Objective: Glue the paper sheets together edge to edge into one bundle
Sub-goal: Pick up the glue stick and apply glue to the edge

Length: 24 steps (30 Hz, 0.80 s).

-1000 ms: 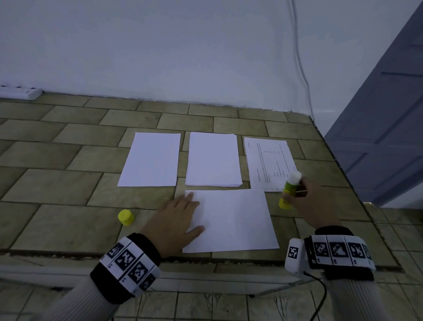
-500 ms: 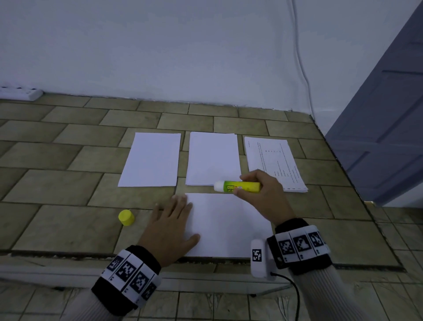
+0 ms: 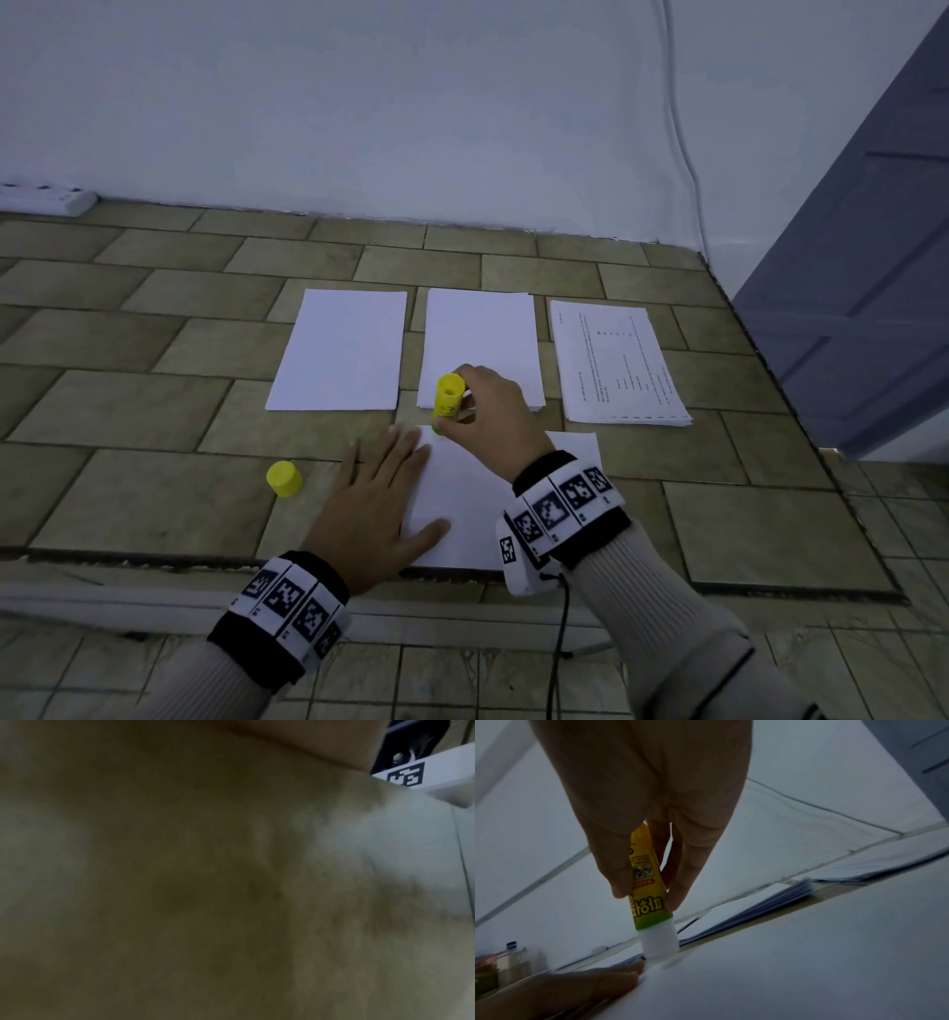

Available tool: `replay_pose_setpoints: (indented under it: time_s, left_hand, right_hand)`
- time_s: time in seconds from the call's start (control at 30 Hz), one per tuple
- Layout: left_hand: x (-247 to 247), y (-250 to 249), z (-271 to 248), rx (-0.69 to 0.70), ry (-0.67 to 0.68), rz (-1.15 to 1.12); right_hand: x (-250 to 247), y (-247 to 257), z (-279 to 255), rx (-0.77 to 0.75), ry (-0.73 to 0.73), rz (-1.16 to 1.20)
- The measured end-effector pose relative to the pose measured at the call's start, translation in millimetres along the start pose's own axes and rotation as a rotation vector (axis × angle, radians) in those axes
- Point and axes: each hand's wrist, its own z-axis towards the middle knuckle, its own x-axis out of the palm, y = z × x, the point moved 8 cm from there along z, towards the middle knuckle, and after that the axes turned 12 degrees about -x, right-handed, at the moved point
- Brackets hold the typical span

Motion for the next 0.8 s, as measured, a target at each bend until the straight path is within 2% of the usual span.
replay_pose_setpoints:
  time_s: [0.27,0.47,0.6,0.8]
  left_hand:
    - [1,2,1,0.005,-0.014,-0.027]
    - [0,2,0,-0.009,-0.015,-0.035]
    - [0,2,1,-0.020,-0.012,-0.038]
    - [1,2,-1,-0.019,-0.018,-0.035]
  right_hand:
    - [16,5,10,0.011,0.112,-0.109]
    - [8,0,5,0.051,0.136,-0.179]
    - [-15,-13,-9,0.091,0.092,-0.167]
    - [-66,-47,-45,0.135,-0.061,-0.155]
